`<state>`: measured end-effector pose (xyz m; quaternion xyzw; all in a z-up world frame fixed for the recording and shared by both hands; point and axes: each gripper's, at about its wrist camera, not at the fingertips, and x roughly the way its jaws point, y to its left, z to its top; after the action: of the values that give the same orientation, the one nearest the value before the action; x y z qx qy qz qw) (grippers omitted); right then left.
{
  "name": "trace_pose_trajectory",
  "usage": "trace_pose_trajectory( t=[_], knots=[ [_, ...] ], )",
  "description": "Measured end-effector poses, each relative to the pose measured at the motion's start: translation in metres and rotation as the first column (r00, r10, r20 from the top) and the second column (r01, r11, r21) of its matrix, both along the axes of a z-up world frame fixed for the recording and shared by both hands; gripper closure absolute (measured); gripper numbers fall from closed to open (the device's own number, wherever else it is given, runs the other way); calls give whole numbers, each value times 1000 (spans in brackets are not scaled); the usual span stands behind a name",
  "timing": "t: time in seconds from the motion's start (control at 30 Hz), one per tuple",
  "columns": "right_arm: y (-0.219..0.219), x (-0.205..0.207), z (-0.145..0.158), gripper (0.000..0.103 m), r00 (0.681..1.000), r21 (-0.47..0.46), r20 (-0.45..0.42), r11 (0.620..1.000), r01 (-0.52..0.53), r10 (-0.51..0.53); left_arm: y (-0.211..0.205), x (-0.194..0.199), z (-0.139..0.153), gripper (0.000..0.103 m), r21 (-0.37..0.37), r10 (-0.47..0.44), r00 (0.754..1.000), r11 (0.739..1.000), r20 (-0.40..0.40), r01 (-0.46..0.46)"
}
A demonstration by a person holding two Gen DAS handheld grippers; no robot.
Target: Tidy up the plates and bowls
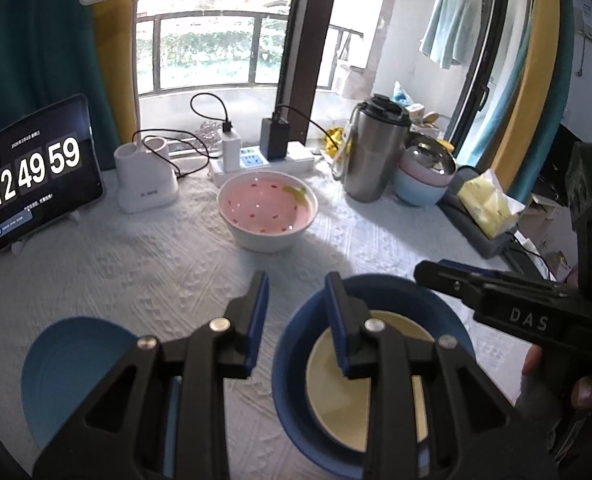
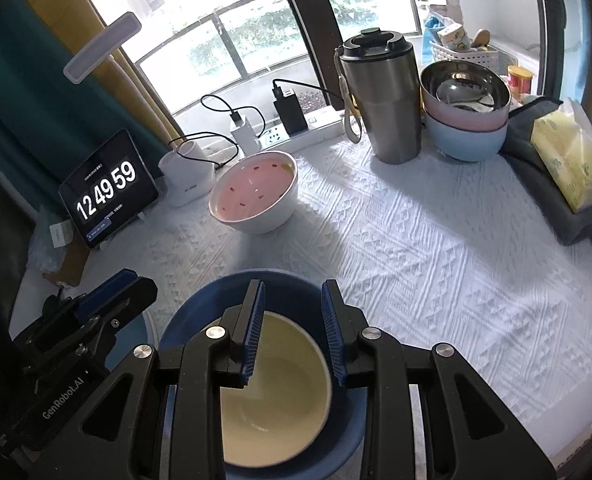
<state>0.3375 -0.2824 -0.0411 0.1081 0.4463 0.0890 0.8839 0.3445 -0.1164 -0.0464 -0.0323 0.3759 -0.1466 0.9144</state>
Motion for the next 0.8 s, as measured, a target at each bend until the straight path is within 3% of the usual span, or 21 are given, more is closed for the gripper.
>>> trace_pose_trajectory(
  t=[0.2,0.33,0.8],
  knots=[
    [-1,16,0,71,1000,-16,13,1000,-23,23,0,15,-2,72,4,12,1000,1000,-4,-12],
    [-3,27,1,63,999,-29,25,999,-33,34,0,25,-4,72,9,22,1000,1000,-7,-22],
    [-13,67,-6,62,998,-59,27,997,-58,60,-5,64,-21,72,17,58,997,998,-45,-57]
  ],
)
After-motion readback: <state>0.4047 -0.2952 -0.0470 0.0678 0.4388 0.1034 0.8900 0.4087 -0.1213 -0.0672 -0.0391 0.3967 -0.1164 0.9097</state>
